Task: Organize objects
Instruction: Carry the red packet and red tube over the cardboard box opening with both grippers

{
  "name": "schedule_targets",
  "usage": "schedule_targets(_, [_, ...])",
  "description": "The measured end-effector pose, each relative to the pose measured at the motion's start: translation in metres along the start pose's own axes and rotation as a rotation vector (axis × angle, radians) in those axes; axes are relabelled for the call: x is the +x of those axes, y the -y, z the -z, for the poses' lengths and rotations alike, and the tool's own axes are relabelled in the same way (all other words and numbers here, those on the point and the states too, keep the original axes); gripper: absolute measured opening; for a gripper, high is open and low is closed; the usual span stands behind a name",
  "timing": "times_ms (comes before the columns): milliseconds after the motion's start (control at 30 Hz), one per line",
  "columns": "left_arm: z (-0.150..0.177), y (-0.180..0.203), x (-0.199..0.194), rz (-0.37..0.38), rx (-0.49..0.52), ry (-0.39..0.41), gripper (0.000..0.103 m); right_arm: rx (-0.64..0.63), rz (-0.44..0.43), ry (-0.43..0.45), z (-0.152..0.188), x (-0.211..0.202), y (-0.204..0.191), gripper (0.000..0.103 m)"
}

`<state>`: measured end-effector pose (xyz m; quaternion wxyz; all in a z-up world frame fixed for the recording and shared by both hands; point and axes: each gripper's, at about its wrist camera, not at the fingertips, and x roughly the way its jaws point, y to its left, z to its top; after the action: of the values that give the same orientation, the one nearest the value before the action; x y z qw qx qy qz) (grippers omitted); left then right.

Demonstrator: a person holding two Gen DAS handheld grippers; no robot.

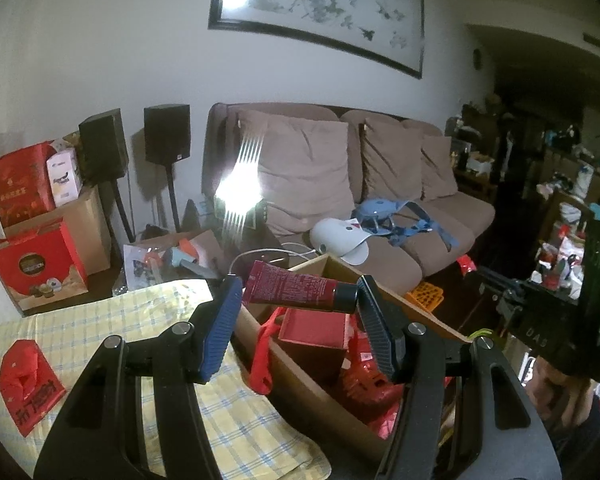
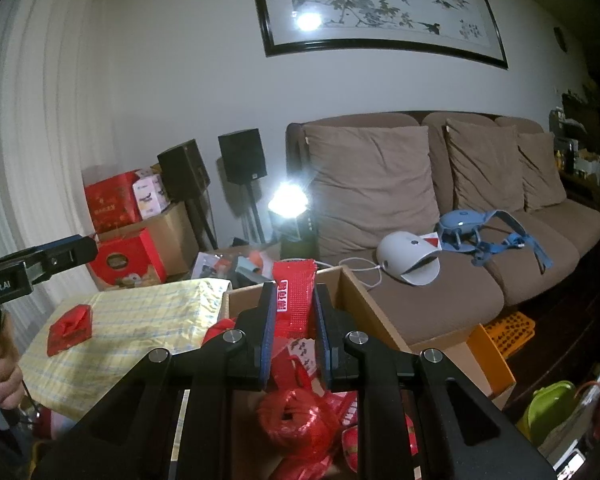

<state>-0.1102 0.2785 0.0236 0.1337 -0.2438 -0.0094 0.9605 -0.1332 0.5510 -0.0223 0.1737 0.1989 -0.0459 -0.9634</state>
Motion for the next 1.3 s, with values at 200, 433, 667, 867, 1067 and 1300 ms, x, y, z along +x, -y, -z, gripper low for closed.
schedule_targets(200, [0.002, 0.006, 0.006, 0.011, 0.009, -0.008, 0.056, 0.004, 0.001, -0.005, -0.002, 0.002, 0.003, 0.018])
schedule_targets(433, [0.005, 0.008, 0.014, 0.014, 0.011, -0.020, 0.056, 0.009, 0.004, -0.006, 0.000, 0.002, 0.005, 0.018])
schedule_targets(667, [0.009, 0.007, 0.020, 0.005, 0.012, -0.031, 0.056, 0.029, 0.018, 0.003, 0.010, 0.014, 0.009, 0.018])
schedule_targets(867, [0.017, 0.001, 0.032, 0.005, -0.004, -0.071, 0.056, 0.037, 0.013, -0.029, 0.026, 0.036, 0.009, 0.018])
schedule_targets(1067, [0.020, -0.001, 0.035, 0.021, -0.006, -0.079, 0.056, 0.050, 0.034, -0.023, 0.031, 0.040, 0.013, 0.018])
schedule_targets(1300, [0.025, -0.004, 0.042, 0.014, -0.016, -0.093, 0.056, 0.073, 0.049, 0.038, 0.040, 0.043, 0.015, 0.018])
